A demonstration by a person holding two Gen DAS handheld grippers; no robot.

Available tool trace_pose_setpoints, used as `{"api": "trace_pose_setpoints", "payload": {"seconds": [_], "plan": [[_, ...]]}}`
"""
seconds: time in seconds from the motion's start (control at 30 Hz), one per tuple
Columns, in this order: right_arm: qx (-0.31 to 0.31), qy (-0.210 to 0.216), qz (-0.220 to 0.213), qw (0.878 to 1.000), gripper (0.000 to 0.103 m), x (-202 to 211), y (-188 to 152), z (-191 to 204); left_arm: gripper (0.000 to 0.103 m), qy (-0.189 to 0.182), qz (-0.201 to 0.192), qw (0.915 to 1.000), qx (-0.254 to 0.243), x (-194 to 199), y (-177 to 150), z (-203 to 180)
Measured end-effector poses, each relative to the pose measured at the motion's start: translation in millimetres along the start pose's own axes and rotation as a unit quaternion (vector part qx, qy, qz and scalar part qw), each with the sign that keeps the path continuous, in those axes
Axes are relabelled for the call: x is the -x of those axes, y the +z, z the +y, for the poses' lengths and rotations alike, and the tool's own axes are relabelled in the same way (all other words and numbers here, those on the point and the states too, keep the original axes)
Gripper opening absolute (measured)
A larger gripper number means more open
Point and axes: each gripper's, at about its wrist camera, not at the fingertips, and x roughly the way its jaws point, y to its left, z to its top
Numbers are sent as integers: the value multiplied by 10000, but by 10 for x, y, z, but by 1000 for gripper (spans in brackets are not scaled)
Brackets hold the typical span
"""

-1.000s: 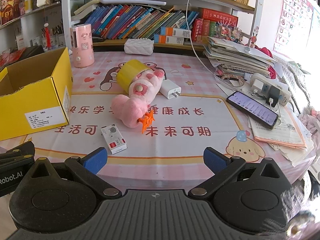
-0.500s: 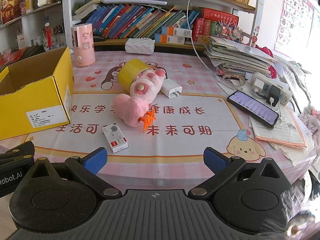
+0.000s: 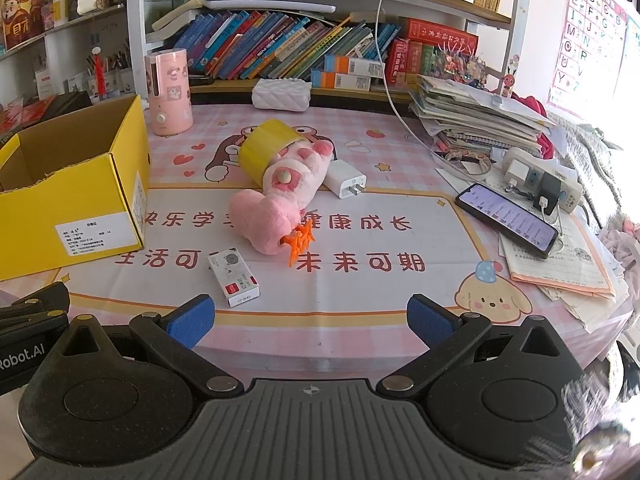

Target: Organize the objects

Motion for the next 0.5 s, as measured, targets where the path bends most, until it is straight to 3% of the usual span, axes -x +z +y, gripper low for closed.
{"api": "trace_pose_setpoints", "payload": {"seconds": [0.5], "plan": [[2, 3, 2, 10000, 103, 0, 5, 6, 103, -2, 3, 10000, 7, 6, 4, 0]]}}
